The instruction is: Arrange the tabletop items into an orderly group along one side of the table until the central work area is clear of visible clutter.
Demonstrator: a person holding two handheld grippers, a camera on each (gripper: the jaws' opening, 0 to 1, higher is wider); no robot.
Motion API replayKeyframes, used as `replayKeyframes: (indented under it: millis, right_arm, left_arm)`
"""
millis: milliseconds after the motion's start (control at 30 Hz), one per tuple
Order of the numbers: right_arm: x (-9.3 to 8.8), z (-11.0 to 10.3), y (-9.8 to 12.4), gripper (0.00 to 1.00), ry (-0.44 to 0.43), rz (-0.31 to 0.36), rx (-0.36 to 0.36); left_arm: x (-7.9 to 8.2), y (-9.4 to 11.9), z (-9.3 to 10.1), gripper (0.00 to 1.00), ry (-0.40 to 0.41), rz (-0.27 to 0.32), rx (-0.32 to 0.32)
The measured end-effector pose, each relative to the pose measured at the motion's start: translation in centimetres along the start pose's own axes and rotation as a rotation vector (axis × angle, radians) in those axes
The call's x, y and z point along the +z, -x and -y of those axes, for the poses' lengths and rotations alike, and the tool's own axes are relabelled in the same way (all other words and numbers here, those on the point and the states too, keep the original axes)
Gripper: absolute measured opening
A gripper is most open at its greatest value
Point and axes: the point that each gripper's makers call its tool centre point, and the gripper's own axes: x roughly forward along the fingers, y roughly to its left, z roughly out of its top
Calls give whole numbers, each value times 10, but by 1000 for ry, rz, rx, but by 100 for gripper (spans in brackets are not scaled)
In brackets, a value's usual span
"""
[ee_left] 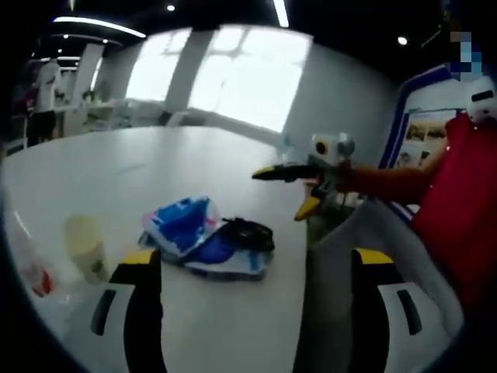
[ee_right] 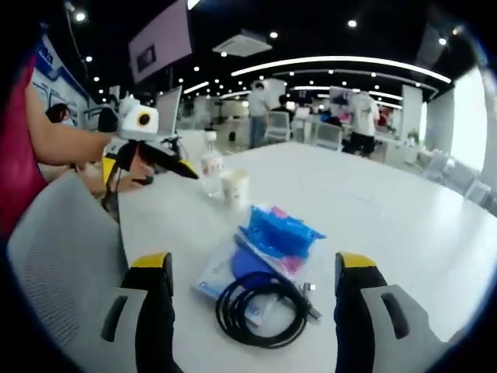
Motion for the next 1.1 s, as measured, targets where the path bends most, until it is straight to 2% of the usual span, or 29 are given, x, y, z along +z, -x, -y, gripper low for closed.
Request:
replayKeyframes:
  millis: [267,533,700,800,933,1100]
  right_arm:
    - [-8,6,12,83,-39,-17,-67]
    - [4,23,22,81,-42,1,-122]
    - [9,35,18,77,-44,5,-132]
    - [10,42,9,75,-24,7,-124]
    - [8,49,2,72,-26,3,-115]
    - [9,59,-8,70,-52,20,-116]
  left_arm:
    - [-2,-9,-4,98,15,-7,-33]
    - [4,-18,-8,98,10,-11,-50]
    - [4,-25,-11,98,16,-19,-32]
    - [3,-31,-19,98,9,-36,5]
    - [9,-40,-29,97,37,-8,55]
    - [9,-54,-39,97,48,-19,85]
